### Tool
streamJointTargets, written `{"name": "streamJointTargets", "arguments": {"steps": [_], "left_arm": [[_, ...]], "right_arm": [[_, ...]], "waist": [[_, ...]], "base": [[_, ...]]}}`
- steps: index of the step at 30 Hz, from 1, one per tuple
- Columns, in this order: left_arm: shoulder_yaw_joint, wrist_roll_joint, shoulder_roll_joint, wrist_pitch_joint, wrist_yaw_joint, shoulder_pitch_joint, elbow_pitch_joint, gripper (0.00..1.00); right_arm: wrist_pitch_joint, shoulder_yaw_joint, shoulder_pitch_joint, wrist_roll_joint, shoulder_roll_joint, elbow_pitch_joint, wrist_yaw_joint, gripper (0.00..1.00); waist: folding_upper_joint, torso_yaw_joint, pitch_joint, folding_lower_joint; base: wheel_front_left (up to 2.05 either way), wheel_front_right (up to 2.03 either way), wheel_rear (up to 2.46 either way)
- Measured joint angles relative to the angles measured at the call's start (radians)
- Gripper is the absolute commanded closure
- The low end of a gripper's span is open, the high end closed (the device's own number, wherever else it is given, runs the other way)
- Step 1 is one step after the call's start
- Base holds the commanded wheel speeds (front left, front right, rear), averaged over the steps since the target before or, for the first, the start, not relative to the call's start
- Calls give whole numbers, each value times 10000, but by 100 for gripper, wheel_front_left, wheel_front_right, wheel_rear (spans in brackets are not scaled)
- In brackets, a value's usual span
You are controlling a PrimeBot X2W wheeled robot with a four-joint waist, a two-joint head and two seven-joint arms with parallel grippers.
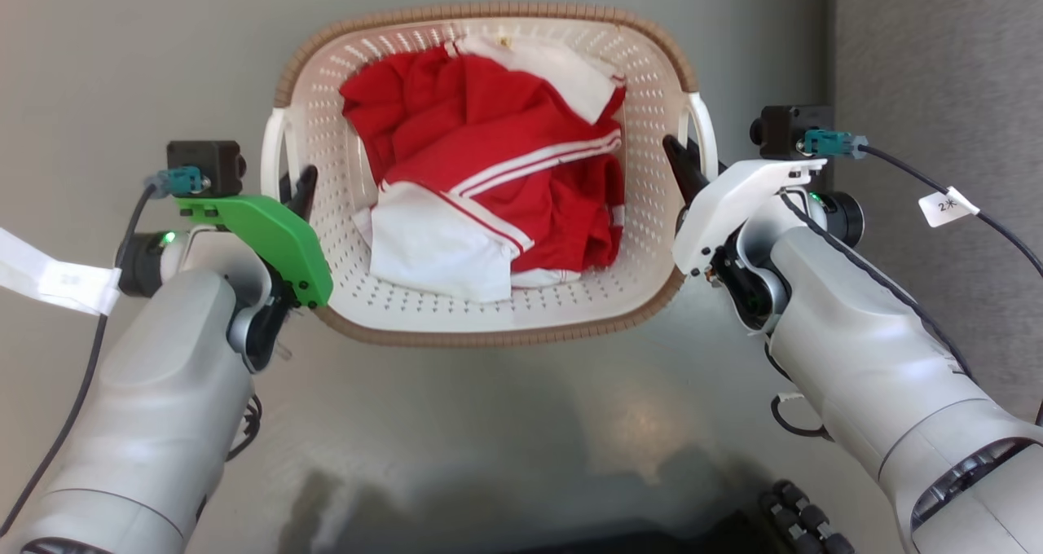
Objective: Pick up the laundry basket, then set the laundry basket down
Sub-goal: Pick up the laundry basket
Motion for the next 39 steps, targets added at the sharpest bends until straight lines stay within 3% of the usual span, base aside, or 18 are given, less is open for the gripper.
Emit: {"name": "streamJointTargets", "arguments": {"steps": [22,39], "left_arm": [[-755,-1593,-251,1572,0,1127,663,100],[-1365,-2205,-602,2727,0,2383,1302,100]], "right_arm": [[2238,1151,623,1216,-35,702,224,100],[3720,1722,1772,1937,0,1151,313,100]], "waist": [[1,-214,-3275,-1],[0,-254,-5736,-1]], "base": [[0,0,0],[0,0,0]]}}
